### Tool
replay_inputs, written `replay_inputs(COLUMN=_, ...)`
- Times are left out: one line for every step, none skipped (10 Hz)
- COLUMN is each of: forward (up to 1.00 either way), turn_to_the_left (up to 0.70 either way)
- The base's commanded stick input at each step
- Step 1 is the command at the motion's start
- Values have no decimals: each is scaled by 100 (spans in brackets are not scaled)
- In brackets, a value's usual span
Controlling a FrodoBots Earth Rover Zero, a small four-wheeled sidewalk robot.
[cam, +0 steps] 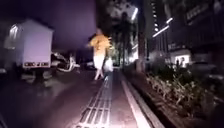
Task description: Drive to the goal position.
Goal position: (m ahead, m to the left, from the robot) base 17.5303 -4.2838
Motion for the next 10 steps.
replay_inputs(forward=24, turn_to_the_left=0)
replay_inputs(forward=0, turn_to_the_left=0)
replay_inputs(forward=3, turn_to_the_left=0)
replay_inputs(forward=7, turn_to_the_left=0)
replay_inputs(forward=11, turn_to_the_left=0)
replay_inputs(forward=15, turn_to_the_left=0)
replay_inputs(forward=20, turn_to_the_left=0)
replay_inputs(forward=39, turn_to_the_left=0)
replay_inputs(forward=45, turn_to_the_left=0)
replay_inputs(forward=45, turn_to_the_left=0)
